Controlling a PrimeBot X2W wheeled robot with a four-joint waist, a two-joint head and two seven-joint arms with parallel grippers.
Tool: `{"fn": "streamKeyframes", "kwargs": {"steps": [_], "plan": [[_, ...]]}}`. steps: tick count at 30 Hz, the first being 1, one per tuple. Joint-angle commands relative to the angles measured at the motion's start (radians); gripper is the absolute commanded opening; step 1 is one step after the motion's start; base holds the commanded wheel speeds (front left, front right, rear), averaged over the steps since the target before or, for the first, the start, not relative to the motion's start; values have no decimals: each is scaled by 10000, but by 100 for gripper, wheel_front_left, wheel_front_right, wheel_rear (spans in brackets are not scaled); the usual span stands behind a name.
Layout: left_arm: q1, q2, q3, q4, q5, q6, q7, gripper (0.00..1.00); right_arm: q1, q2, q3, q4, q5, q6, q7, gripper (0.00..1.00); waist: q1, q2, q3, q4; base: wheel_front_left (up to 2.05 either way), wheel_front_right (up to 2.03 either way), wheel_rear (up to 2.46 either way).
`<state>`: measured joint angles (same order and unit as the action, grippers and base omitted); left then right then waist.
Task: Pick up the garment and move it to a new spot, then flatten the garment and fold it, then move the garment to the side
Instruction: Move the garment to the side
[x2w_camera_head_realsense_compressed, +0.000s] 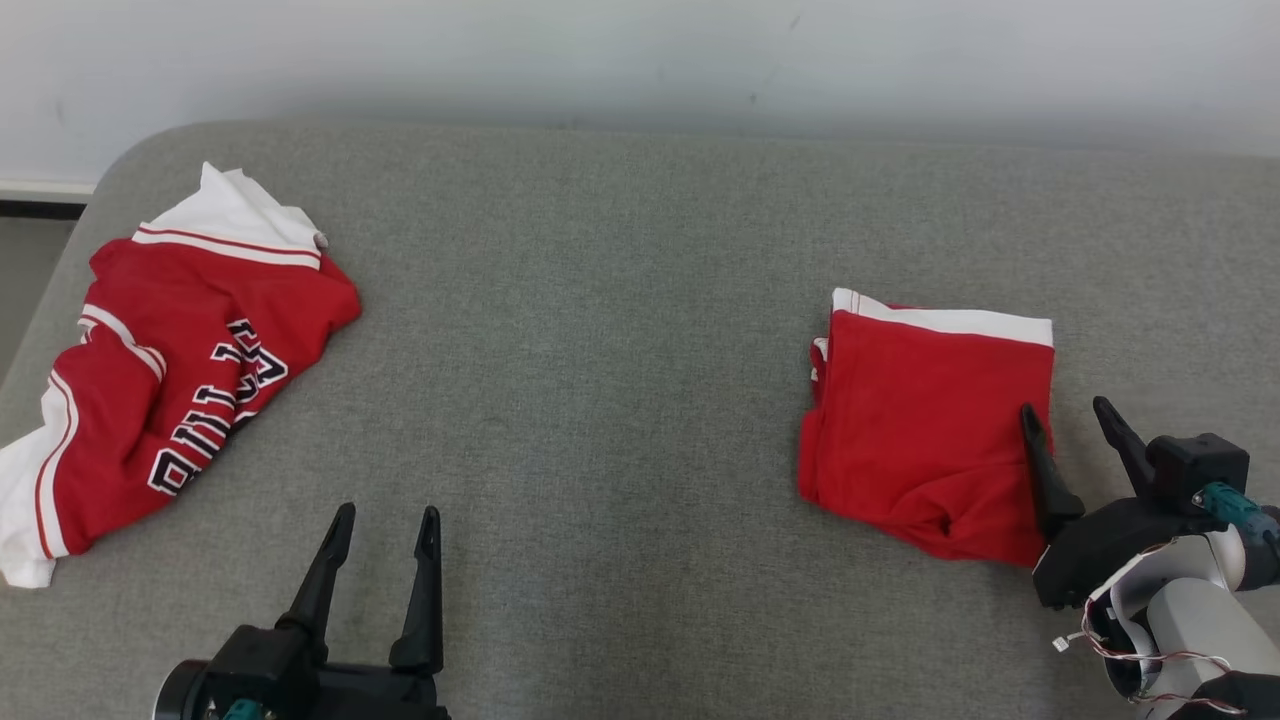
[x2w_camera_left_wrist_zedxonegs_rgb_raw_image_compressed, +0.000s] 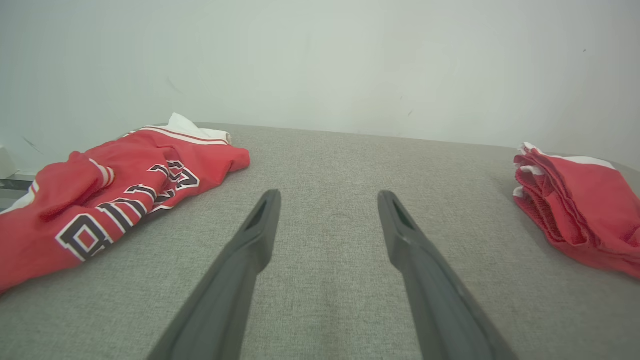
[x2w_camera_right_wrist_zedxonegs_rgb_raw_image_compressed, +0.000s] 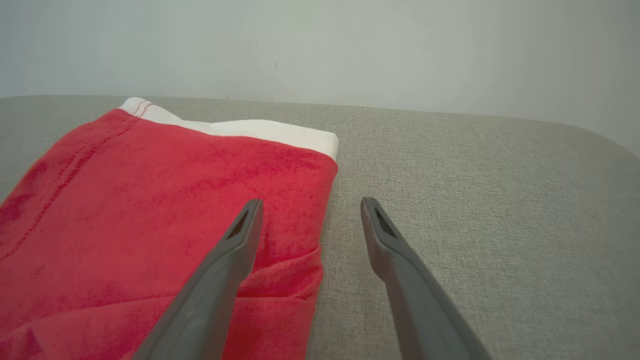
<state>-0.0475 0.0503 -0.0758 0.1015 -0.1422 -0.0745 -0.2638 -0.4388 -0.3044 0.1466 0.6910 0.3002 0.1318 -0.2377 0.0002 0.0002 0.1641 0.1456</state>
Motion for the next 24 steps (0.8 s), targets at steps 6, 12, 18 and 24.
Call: {"fn": "streamKeyframes", "kwargs": {"steps": [6, 12, 18, 24], "plan": [[-401, 5, -221, 57, -140, 106, -8, 100, -622, -48, 451, 1352, 459, -24, 16, 100, -2, -2, 595, 451, 0, 0, 0], [-476, 3, -258, 133, -191, 136, -8, 100, -703, 87, 982, 2377, 927, -24, 173, 100, -2, -2, 646, 420, 0, 0, 0], [-524, 5, -237, 178, -204, 111, -10, 100, -994, 2, 1498, 2607, 1340, -26, 114, 0, -2, -2, 657, 291, 0, 0, 0], [-711, 5, -300, 108, -212, 64, -9, 100, -1771, -651, 2375, 2458, 1488, -30, 176, 0, -2, -2, 896, -6, 0, 0, 0]]}}
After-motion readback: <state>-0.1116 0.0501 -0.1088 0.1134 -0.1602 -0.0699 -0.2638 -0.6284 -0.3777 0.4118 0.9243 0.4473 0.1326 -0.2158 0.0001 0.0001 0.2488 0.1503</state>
